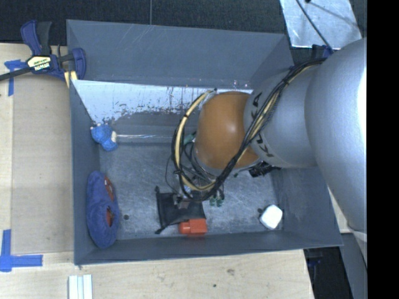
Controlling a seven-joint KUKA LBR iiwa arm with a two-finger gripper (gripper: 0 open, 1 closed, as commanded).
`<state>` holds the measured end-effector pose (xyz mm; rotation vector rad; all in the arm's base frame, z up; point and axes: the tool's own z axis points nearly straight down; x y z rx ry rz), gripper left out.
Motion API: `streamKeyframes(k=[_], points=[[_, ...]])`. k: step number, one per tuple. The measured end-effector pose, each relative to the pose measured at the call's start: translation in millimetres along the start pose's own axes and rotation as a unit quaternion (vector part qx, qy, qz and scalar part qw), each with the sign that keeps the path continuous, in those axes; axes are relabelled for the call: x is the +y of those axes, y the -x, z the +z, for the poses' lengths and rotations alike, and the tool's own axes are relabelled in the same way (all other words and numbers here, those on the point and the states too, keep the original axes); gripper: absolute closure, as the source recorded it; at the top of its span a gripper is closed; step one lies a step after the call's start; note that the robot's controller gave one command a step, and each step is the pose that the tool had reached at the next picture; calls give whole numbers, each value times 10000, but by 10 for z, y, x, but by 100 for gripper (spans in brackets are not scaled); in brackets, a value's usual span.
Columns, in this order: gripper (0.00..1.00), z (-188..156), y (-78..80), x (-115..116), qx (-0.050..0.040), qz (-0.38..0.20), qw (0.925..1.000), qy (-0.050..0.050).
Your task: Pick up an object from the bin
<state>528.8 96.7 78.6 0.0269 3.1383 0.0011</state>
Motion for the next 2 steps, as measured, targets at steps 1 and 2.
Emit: streamKeyframes(k=[1,2], points=[[100,0,0,-1,0,1,10000,-1],[100,-1457,52,70,-44,-205,9998,7]])
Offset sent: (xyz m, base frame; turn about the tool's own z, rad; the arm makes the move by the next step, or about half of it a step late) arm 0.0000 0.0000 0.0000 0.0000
